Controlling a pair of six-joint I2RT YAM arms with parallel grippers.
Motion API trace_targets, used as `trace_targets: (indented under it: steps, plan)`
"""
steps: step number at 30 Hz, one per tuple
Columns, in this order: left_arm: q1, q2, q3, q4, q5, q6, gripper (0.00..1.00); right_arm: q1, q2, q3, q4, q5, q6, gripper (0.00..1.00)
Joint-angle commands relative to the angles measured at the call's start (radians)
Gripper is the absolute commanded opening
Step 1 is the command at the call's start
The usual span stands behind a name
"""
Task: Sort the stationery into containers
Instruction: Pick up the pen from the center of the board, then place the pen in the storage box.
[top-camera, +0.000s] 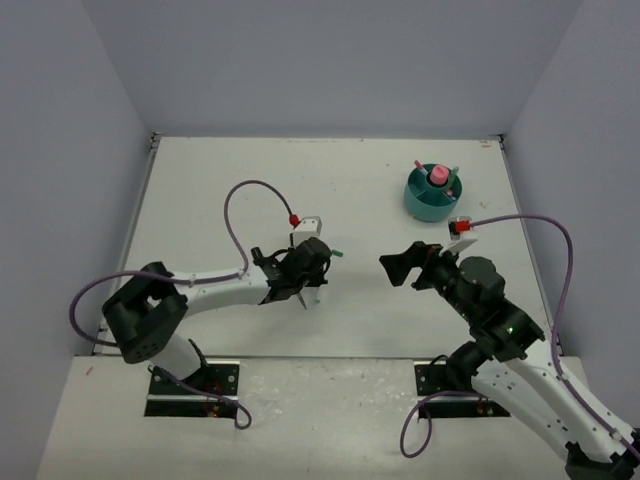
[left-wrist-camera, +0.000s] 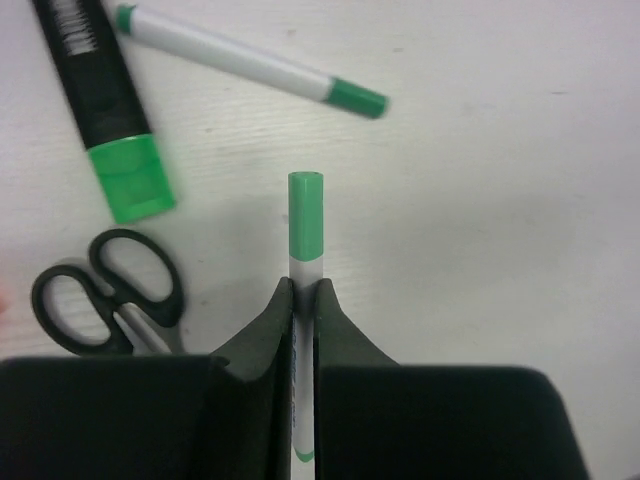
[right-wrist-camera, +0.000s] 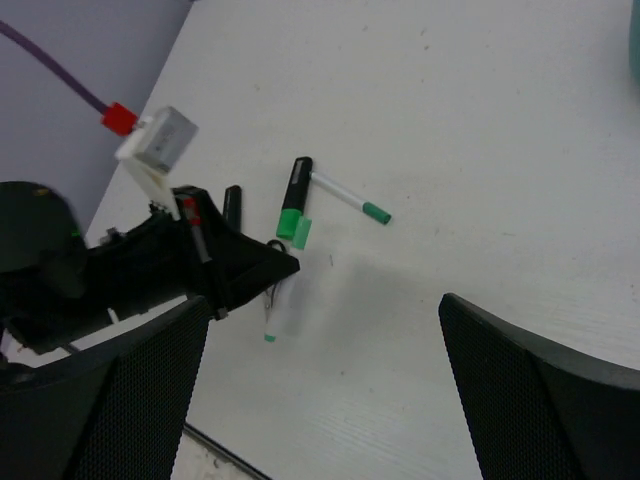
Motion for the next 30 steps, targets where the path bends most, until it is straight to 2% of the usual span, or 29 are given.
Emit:
trace_targets:
  steps: [1, 3, 6, 8, 12, 22, 24, 28, 30]
  plan:
    - [-0.072, -0.236, -0.175, 0.536, 0.105, 0.336, 0.0, 0.0, 0.108, 0.099, 0.02, -0.2, 0.045, 0.99]
    - [-0.078, -0.328, -0.272, 0.644, 0.186, 0.386, 0.0, 0.0, 0.163, 0.116, 0.052, -0.328, 0.037, 0.99]
    - [-0.085, -0.412, -0.356, 0.787, 0.335, 0.448, 0.0, 0.001, 0.238, 0.157, 0.066, -0.438, 0.052, 0.95]
    - [-0.085, -0.453, -0.392, 0.818, 0.36, 0.453, 0.0, 0.006, 0.273, 0.164, 0.075, -0.438, 0.071, 0.89]
    - [-0.085, -0.465, -0.393, 0.842, 0.409, 0.456, 0.0, 0.024, 0.311, 0.155, 0.121, -0.443, 0.109, 0.67]
    - [-0.085, -0.453, -0.376, 0.878, 0.49, 0.44, 0.0, 0.074, 0.362, 0.17, 0.17, -0.393, 0.113, 0.58]
    - [-0.085, -0.454, -0.372, 0.88, 0.5, 0.438, 0.0, 0.076, 0.369, 0.173, 0.177, -0.398, 0.108, 0.48]
    - [-0.085, -0.457, -0.372, 0.886, 0.509, 0.44, 0.0, 0.076, 0.369, 0.169, 0.195, -0.408, 0.106, 0.38]
    - [-0.085, -0.457, -0.37, 0.879, 0.492, 0.437, 0.0, 0.076, 0.367, 0.167, 0.206, -0.42, 0.1, 0.15]
